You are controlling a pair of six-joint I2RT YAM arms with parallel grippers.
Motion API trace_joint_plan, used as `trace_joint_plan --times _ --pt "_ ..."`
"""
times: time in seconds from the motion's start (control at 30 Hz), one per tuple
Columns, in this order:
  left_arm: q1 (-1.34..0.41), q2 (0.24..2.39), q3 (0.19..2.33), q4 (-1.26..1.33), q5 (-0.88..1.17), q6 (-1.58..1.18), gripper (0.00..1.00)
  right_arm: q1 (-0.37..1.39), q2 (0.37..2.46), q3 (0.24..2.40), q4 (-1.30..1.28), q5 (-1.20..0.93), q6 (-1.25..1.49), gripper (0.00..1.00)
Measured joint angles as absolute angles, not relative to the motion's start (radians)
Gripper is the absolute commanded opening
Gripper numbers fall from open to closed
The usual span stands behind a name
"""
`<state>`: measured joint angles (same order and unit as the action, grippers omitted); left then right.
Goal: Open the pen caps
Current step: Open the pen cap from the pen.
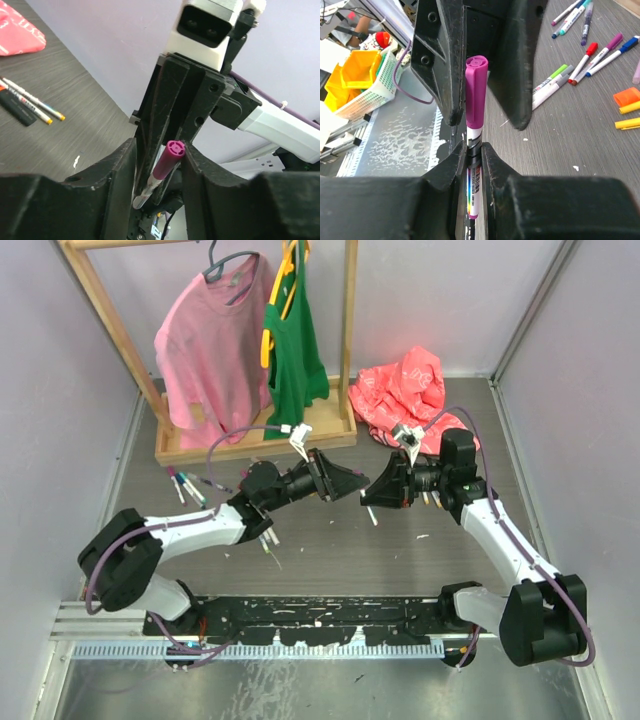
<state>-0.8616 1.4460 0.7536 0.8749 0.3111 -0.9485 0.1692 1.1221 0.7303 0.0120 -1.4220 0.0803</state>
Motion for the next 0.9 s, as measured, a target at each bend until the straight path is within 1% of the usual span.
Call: trace_joint_plan --times 0.13,0.27,0.3,0.37,0.4,0.47,0.53,0.6,0.73,0.83,0.9 --pt "-0.862 1.488 0.775 0.928 0.339 -0.979 0.21 0.169 1.129 0.731 -0.006 -1.417 0.076 0.01" --pt "-0.862 1.507 0.784 0.942 0.353 -0.974 0.03 0.169 1.130 0.732 -0.023 -1.420 0.079 0.01" --pt "-0.860 1.510 0.784 0.941 0.355 -0.970 0.00 0.170 1.131 0.733 -0.029 -1.420 0.082 0.01" --pt "-0.859 1.512 0.784 0.939 0.360 -0.954 0.00 0.169 1.132 0.735 -0.040 -1.419 0.086 0.01" --pt "-0.858 1.512 0.784 0.940 0.360 -0.949 0.00 0.169 1.133 0.736 -0.043 -1.420 0.087 0.04" --pt "-0.858 1.512 0.783 0.943 0.360 -0.941 0.00 0.169 1.133 0.737 -0.046 -1.419 0.086 0.16" --pt "-0.858 1.509 0.777 0.950 0.352 -0.927 0.00 0.170 1.133 0.738 -0.050 -1.415 0.085 0.31" --pt "-0.858 1.501 0.764 0.955 0.334 -0.920 0.00 0.171 1.133 0.738 -0.054 -1.415 0.080 0.38" --pt "-0.858 1.457 0.723 0.956 0.279 -0.900 0.00 0.176 1.133 0.739 -0.053 -1.404 0.055 0.45" --pt "-0.860 1.425 0.707 0.965 0.241 -0.872 0.00 0.182 1.133 0.739 -0.054 -1.386 0.042 0.48" --pt "-0.865 1.409 0.701 0.973 0.215 -0.849 0.00 0.184 1.133 0.739 -0.056 -1.373 0.030 0.49"
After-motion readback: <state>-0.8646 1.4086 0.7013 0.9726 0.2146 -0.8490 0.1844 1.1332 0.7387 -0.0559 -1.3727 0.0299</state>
